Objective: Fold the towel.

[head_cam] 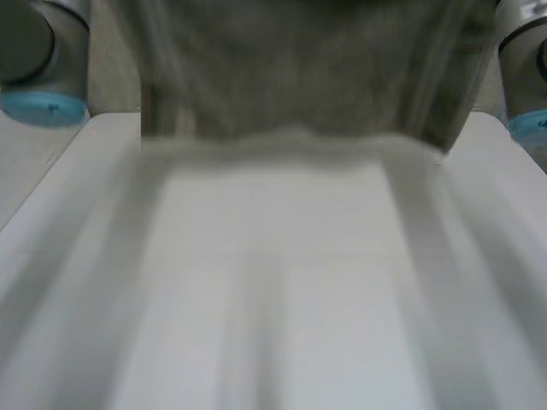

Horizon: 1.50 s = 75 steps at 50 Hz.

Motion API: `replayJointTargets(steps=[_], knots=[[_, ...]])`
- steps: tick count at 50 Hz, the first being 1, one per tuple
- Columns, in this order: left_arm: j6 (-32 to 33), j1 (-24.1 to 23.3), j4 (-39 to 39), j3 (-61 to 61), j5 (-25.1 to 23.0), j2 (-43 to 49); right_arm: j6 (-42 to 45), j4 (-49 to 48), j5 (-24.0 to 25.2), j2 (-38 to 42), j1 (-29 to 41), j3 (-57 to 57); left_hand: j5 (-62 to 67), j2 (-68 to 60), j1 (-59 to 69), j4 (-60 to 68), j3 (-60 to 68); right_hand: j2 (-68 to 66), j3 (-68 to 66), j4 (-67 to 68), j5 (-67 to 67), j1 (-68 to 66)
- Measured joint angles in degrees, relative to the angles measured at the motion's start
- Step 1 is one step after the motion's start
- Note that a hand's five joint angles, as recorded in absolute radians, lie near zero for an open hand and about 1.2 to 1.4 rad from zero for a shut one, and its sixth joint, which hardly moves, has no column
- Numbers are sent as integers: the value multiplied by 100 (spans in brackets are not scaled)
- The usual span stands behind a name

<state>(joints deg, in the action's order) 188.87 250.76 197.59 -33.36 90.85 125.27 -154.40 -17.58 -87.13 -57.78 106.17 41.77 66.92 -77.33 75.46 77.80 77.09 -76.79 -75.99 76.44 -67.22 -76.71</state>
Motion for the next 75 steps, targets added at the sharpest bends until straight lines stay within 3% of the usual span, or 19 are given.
replayJointTargets(steps=[7,21,31,38,44,50,55,64,67,75], knots=[[-447,0,794,-961,-90,-365,-245,-176,281,-145,-18,620,4,0,0,0,0,0,0,0,-6,0],[-363,406,987,-3589,-382,272,-104,149,1350,420,-213,2320,12,0,0,1,0,0,0,0,-7,0],[100,608,1209,-4937,-725,89,644,823,1451,496,-338,3465,13,0,0,1,0,0,0,0,-7,0],[423,1026,1171,-5881,-1059,-1201,828,1855,1501,-664,-596,4074,12,0,0,1,0,0,0,0,-7,-1],[386,1230,966,-6505,-1559,-2643,530,2443,1499,-2192,-776,4347,13,0,0,1,0,0,0,0,-7,-1],[310,1282,615,-6732,-1785,-3253,373,2946,1557,-2830,-995,4256,12,0,0,1,0,0,0,0,-7,-1],[322,1279,508,-6642,-1793,-2888,536,3078,1577,-2331,-1054,4018,13,0,0,1,0,0,0,0,-7,-1],[479,1215,428,-5631,-1667,-1159,1091,3041,1509,-448,-931,2987,12,0,0,1,0,0,0,0,-7,-1],[697,1178,358,-5128,-1538,-539,1202,2890,1493,265,-829,2486,13,0,0,1,0,0,0,0,-7,-1],[1092,1098,108,-4060,-1094,472,1229,2320,1406,1143,-727,1832,13,0,0,1,1,0,0,0,-7,-2]])
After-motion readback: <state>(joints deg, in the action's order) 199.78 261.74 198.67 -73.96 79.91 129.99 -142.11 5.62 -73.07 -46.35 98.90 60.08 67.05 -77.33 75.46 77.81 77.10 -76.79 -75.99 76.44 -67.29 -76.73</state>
